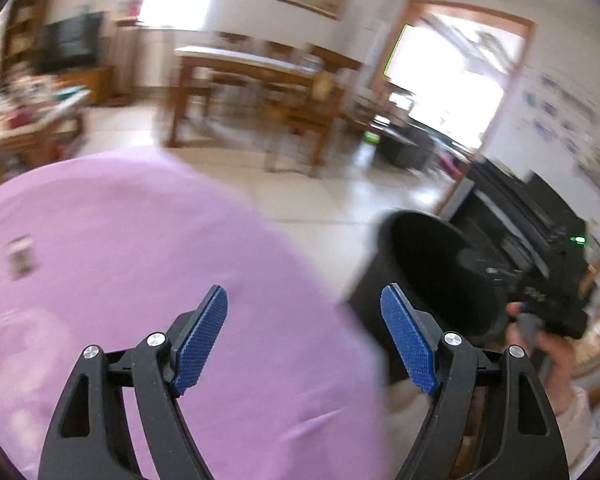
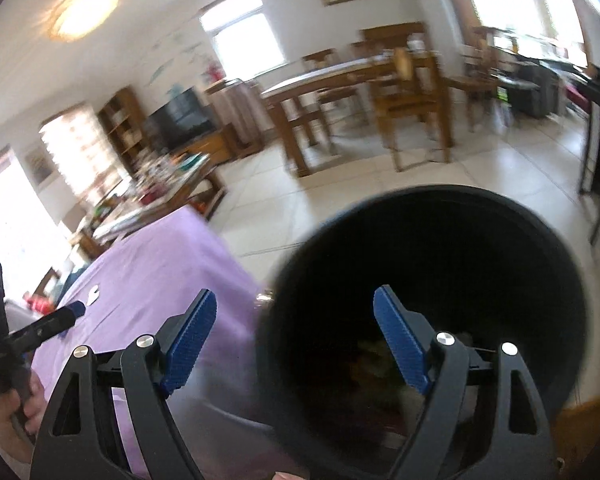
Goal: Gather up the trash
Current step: 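Grasp the blue comb with the left tool while the right tool grasps the battery card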
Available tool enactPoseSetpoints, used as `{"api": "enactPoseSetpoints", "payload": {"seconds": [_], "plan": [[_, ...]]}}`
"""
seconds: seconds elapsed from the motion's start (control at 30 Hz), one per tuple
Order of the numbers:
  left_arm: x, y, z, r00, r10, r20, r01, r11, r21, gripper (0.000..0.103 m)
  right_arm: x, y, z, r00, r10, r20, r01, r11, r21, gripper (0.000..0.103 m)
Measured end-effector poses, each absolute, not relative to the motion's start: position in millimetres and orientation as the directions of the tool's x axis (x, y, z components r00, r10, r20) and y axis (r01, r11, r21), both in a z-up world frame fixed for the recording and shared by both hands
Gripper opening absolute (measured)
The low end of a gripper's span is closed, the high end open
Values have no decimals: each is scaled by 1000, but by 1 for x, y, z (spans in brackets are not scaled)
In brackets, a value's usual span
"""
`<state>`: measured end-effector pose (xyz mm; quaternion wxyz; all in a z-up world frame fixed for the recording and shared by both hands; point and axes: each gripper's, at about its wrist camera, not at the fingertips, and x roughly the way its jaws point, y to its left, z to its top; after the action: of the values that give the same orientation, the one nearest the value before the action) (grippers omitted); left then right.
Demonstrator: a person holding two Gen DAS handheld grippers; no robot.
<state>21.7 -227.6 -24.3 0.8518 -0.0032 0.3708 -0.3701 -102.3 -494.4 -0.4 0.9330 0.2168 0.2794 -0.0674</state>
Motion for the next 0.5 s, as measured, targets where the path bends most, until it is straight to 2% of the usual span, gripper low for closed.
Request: {"api": "enactPoseSetpoints", "payload": {"seconds": [0.17,0.27,0.5], "plan": [[51,-130,-24,592,-462,-661,454,868,-199,78,-54,-423,13,825,118,-552,89,939,333,81],[64,-78,-21,669,-318,-671,338,935,-106,78,-28,-379,19,812,185,-554,-5,951,311,81],[76,-31,-16,711,-198,-675,239,970,-33,78,12,-298,26,762,290,-579,-160,951,266,81]]}}
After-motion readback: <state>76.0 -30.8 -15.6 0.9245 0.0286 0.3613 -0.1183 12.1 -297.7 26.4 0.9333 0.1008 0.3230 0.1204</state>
